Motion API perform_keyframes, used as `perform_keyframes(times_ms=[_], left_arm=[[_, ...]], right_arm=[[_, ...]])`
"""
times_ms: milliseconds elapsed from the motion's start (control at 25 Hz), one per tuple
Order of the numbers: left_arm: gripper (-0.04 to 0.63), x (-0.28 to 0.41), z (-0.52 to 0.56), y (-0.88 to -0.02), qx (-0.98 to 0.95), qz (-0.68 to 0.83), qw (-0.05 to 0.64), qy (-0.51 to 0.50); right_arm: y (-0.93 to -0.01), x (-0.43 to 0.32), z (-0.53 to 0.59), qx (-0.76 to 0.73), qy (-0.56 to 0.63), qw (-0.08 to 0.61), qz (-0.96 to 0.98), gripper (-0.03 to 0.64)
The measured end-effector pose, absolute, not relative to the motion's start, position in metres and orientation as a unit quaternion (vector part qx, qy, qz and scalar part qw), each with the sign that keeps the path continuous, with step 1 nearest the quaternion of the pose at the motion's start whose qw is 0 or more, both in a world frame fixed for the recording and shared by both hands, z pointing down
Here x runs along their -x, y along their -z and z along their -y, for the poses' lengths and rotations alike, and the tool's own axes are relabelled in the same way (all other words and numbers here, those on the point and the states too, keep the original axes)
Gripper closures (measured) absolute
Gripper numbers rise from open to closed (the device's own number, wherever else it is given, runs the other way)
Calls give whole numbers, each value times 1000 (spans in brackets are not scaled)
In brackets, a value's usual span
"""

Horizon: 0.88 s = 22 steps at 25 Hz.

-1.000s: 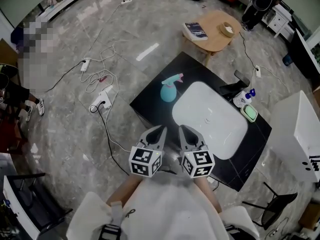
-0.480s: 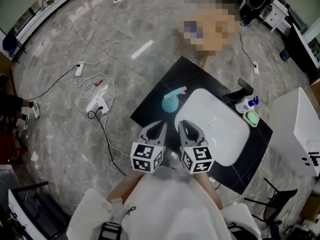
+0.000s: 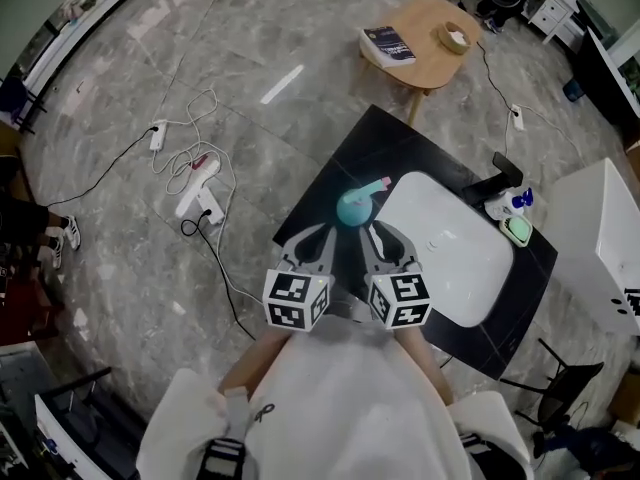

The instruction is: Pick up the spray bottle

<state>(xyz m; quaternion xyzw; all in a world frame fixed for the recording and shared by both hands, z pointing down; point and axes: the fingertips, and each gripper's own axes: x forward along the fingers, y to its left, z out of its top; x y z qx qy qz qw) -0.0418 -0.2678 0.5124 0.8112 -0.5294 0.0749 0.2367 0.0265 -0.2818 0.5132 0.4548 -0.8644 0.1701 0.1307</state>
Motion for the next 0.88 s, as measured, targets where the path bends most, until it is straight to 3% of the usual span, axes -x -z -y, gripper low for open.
perform_keyframes(times_ms=[40, 80, 240, 440, 880], left_arm=[[566, 45, 271, -513, -811, 529, 237, -76], [566, 48, 275, -515, -812, 528, 237, -78], [566, 54, 286, -518, -816, 520, 238, -82], [566, 57, 296, -523, -822, 508, 239, -89], [566, 72, 319, -532, -827, 497, 241, -104]], right_arm=[[-514, -24, 285, -454, -172, 132, 864, 487], [-516, -21, 288, -454, -173, 133, 864, 468], [-521, -16, 296, -462, -169, 142, 859, 462], [-529, -15, 307, -474, -170, 148, 851, 372], [-545, -4, 336, -493, -150, 163, 841, 285]])
